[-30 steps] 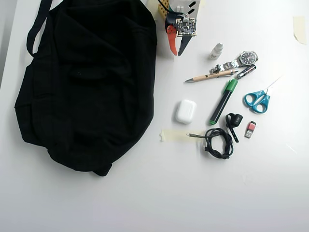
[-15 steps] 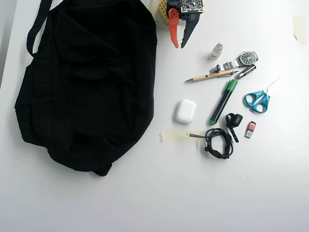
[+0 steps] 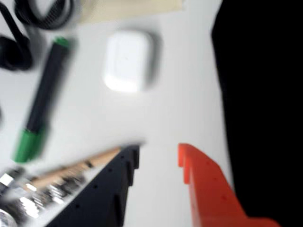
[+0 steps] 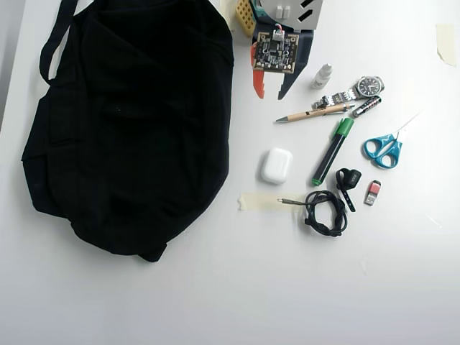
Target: Put the whiteboard marker into the black bag
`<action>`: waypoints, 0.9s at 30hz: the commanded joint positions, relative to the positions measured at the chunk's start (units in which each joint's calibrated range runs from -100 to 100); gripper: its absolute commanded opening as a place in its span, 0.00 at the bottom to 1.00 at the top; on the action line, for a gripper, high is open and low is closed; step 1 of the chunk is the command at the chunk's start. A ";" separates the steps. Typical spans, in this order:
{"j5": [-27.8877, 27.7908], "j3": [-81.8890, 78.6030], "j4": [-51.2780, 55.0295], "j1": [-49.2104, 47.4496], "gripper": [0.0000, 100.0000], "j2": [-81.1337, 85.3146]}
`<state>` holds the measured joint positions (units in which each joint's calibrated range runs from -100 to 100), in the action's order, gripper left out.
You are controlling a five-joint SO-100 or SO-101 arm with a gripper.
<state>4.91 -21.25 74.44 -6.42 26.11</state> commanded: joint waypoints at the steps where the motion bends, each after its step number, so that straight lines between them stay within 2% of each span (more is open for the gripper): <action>1: 6.00 5.25 -2.43 -2.85 0.13 -3.28; 5: 10.61 5.43 -4.50 -6.97 0.14 -6.85; 10: 14.34 5.43 -4.67 -12.80 0.23 -11.83; 18: 14.91 5.97 -10.18 -15.19 0.29 -20.46; 27: 17.17 15.14 -9.75 -18.78 0.34 -31.67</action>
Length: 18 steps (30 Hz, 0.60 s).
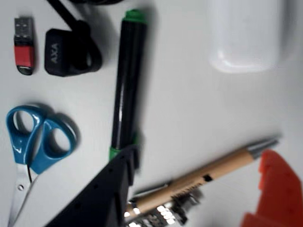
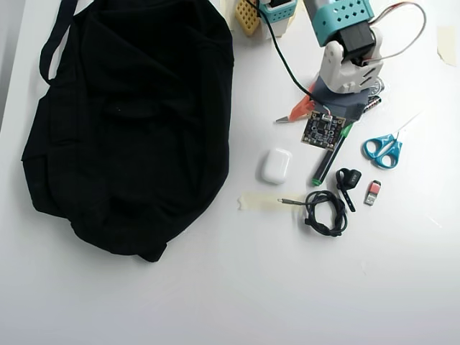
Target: Put the whiteboard marker into the black bag
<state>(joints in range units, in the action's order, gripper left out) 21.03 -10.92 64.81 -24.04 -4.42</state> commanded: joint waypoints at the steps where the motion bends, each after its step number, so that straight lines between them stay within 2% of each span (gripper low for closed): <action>1: 1.79 5.71 -0.12 -1.69 0.34 -1.97; 8: 5.25 8.86 -0.81 -4.68 0.34 -4.96; 18: 5.61 9.12 -4.00 -6.33 0.37 -11.85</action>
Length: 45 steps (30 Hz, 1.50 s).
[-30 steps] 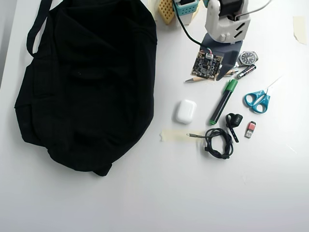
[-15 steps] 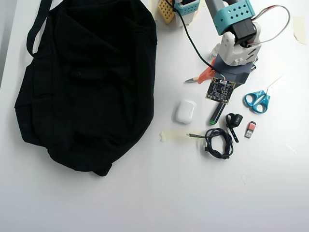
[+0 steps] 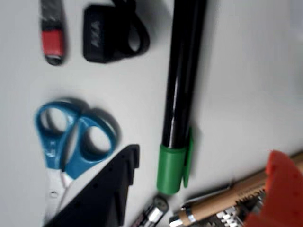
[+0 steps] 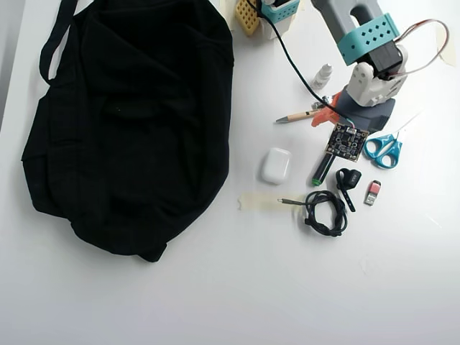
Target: Put the whiteboard marker into the black bag
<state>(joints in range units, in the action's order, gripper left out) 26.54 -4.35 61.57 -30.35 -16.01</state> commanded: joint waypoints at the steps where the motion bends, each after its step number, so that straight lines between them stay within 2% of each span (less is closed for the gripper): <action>1: 0.09 2.55 -0.76 0.13 0.37 -0.83; 18: 0.09 2.64 -9.63 0.28 0.36 -9.71; 21: 0.09 3.18 -9.37 0.36 0.28 -9.96; 27: 0.09 3.18 -9.29 0.36 0.02 -10.04; 41: -0.38 3.18 -8.60 0.06 0.02 -8.80; 45: -1.01 6.33 -2.57 1.63 0.02 -4.82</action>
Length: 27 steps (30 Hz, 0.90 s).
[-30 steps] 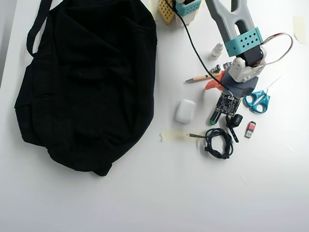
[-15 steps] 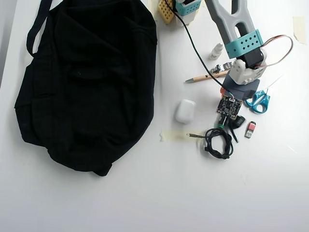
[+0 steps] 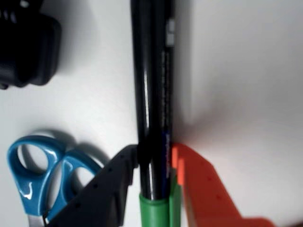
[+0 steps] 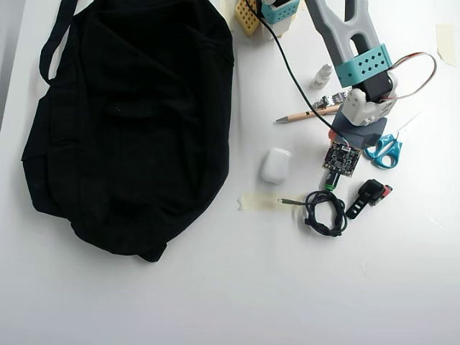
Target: Put the whiteboard marker into the black bag
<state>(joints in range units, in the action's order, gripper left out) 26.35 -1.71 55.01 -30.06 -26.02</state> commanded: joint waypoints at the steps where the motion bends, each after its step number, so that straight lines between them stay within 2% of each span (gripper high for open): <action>1: -1.86 4.58 6.06 2.31 0.02 6.60; 11: -12.82 16.98 23.63 15.25 0.02 17.47; 27: -12.98 23.63 27.59 48.23 0.02 18.22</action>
<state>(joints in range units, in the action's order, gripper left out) 13.55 19.54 82.45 12.95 -11.26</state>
